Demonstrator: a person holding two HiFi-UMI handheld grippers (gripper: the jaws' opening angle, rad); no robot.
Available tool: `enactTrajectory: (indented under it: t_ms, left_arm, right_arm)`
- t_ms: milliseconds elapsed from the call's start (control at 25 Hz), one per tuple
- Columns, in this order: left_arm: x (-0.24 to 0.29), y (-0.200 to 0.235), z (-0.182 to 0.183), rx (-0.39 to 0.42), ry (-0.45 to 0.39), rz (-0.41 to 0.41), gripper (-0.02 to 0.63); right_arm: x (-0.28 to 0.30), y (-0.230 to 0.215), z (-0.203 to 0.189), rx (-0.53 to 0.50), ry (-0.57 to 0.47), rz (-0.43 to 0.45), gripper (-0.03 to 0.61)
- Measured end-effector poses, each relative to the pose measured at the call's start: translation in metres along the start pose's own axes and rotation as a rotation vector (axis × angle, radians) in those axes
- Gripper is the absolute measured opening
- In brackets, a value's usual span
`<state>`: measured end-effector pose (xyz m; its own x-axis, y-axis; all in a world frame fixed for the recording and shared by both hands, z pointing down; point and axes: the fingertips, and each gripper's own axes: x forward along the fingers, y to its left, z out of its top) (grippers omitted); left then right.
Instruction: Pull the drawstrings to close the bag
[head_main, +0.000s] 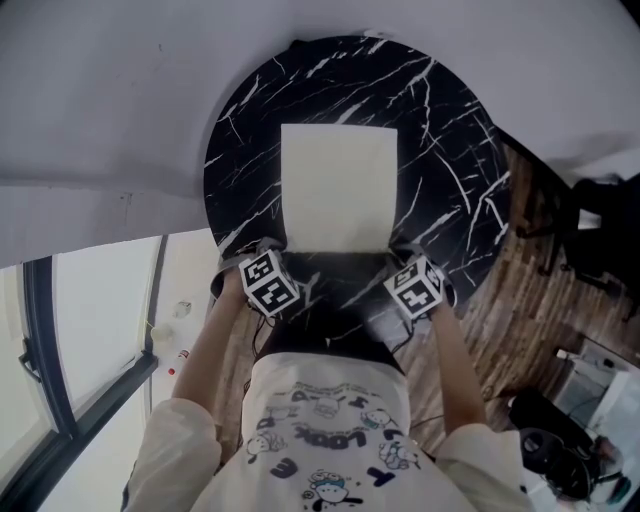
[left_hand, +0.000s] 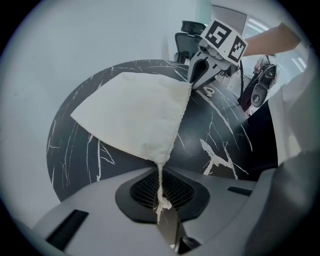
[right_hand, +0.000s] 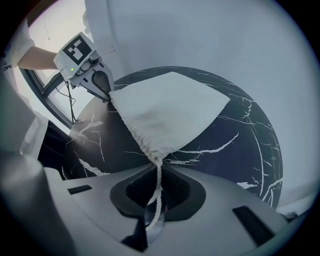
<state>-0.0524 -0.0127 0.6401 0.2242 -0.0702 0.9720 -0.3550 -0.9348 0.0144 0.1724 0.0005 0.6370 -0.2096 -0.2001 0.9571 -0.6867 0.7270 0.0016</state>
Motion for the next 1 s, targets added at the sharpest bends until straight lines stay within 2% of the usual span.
enactTrajectory:
  t_ms: [200,360,520,600,680,840,1000]
  left_arm:
    - [-0.001,0.003,-0.005,-0.187,-0.004,0.016,0.049]
    - [-0.007,0.012,-0.006,-0.298,-0.008,0.086,0.048]
    - [-0.013,0.024,-0.005,-0.475,-0.077,0.126,0.048]
    - [-0.014,0.024,-0.012,-0.570,-0.082,0.132,0.048]
    - [-0.018,0.027,-0.015,-0.626,-0.092,0.157,0.048]
    - [-0.024,0.032,-0.015,-0.711,-0.123,0.206,0.048]
    - [-0.027,0.038,-0.018,-0.857,-0.161,0.221,0.048]
  right_arm:
    - [-0.002,-0.001,-0.002,0.032,-0.010,-0.057,0.023]
    - [-0.007,-0.007,0.002,0.063,-0.017,-0.112,0.020]
    - [-0.013,-0.012,0.006,0.162,-0.066,-0.128,0.020]
    - [-0.017,-0.017,0.007,0.191,-0.092,-0.156,0.020]
    - [-0.022,-0.023,0.008,0.229,-0.117,-0.174,0.020]
    - [-0.026,-0.032,0.007,0.372,-0.158,-0.165,0.020]
    - [-0.029,-0.042,0.006,0.471,-0.191,-0.193,0.020]
